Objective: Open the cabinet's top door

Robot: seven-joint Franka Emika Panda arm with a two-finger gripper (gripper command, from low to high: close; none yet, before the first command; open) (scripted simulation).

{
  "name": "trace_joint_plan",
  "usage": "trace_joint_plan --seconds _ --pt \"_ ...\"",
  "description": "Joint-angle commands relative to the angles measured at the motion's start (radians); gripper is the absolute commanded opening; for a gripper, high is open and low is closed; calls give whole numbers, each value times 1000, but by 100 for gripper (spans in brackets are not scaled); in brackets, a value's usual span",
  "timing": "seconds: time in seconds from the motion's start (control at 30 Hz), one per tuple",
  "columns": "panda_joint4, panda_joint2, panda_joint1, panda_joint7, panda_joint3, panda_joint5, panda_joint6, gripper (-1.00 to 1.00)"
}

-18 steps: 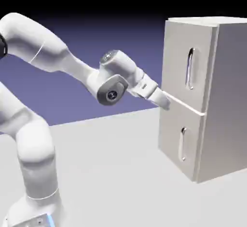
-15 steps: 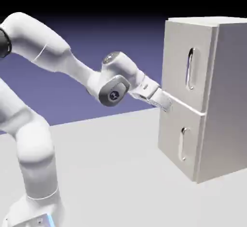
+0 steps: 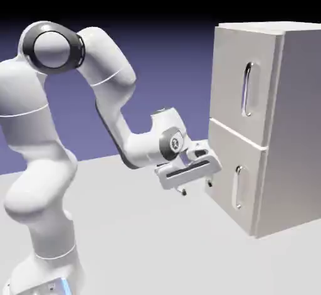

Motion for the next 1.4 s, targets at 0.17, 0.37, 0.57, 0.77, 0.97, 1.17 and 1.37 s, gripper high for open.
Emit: trace_joint_plan --seconds 0.17,0.37,0.57,0.77,0.97,1.17,1.37 --pt "36 164 -189 -132 201 -261 -46 0" --pt "71 328 -377 -265 402 -522 -93 0" --pt "107 492 -565 -397 602 -783 -139 0" --pt "142 656 -754 -530 803 -1044 -185 0" --pt "178 820 -942 -662 1004 -1305 -232 0" --pt "214 984 -1130 -795 1204 -1566 -278 0" --pt "247 1138 -1308 -920 1394 -1812 -322 0"
